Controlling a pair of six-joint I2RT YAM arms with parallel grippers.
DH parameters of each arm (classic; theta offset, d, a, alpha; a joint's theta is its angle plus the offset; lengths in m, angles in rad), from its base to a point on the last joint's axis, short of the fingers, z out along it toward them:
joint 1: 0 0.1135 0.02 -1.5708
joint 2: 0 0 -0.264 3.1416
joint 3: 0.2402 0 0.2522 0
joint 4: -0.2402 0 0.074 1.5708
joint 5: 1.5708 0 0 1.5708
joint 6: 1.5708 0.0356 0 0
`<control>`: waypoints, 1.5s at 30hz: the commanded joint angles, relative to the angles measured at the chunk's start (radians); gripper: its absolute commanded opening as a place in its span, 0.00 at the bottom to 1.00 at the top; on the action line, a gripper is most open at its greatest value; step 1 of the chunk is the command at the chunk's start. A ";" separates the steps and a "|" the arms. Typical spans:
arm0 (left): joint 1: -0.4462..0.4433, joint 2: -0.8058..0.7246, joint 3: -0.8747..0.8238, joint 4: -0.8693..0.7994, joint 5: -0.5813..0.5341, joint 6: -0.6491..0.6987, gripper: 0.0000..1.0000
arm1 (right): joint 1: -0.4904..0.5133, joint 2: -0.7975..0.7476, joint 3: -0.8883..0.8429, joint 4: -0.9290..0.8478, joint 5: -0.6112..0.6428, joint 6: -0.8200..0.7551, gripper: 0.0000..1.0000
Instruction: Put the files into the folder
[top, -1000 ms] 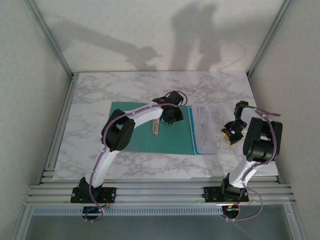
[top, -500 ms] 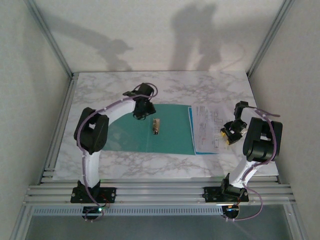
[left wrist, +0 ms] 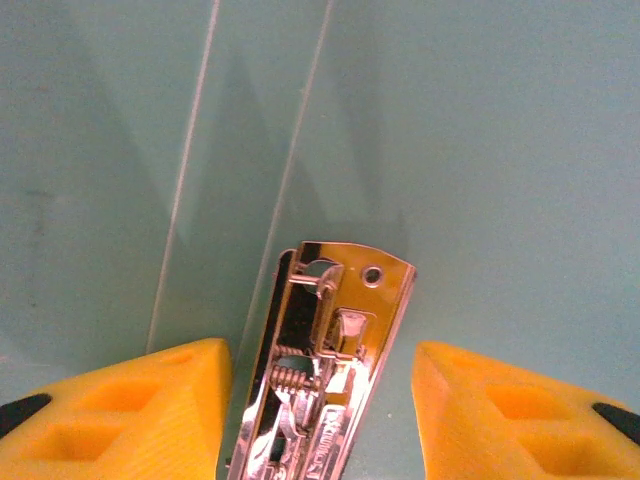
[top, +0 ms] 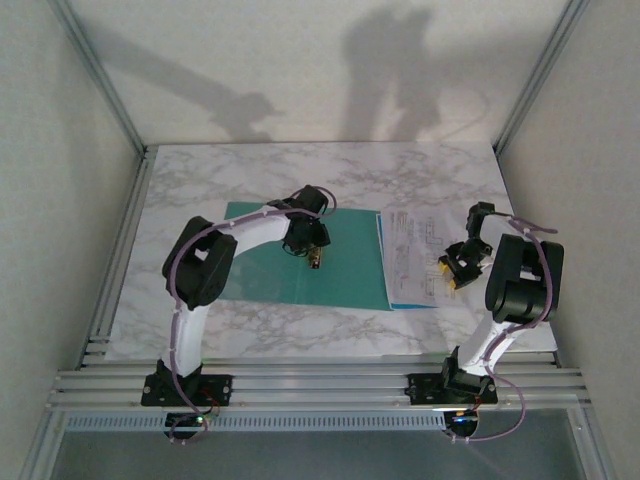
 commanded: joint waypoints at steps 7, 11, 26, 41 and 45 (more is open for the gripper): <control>-0.024 0.091 0.052 0.018 0.019 -0.080 0.47 | -0.023 -0.069 0.126 -0.074 0.039 -0.037 0.54; -0.026 0.091 0.046 0.023 0.023 -0.090 0.46 | -0.079 -0.047 0.143 -0.037 0.039 -0.066 0.58; -0.057 0.034 -0.079 0.170 0.139 -0.277 0.45 | -0.097 0.081 0.073 0.075 -0.007 -0.138 0.61; -0.112 0.010 -0.153 0.355 0.183 -0.499 0.43 | -0.073 0.061 -0.033 0.121 -0.114 -0.090 0.61; -0.085 0.005 -0.199 0.384 0.137 -0.533 0.42 | -0.029 0.048 -0.034 0.108 -0.110 -0.070 0.61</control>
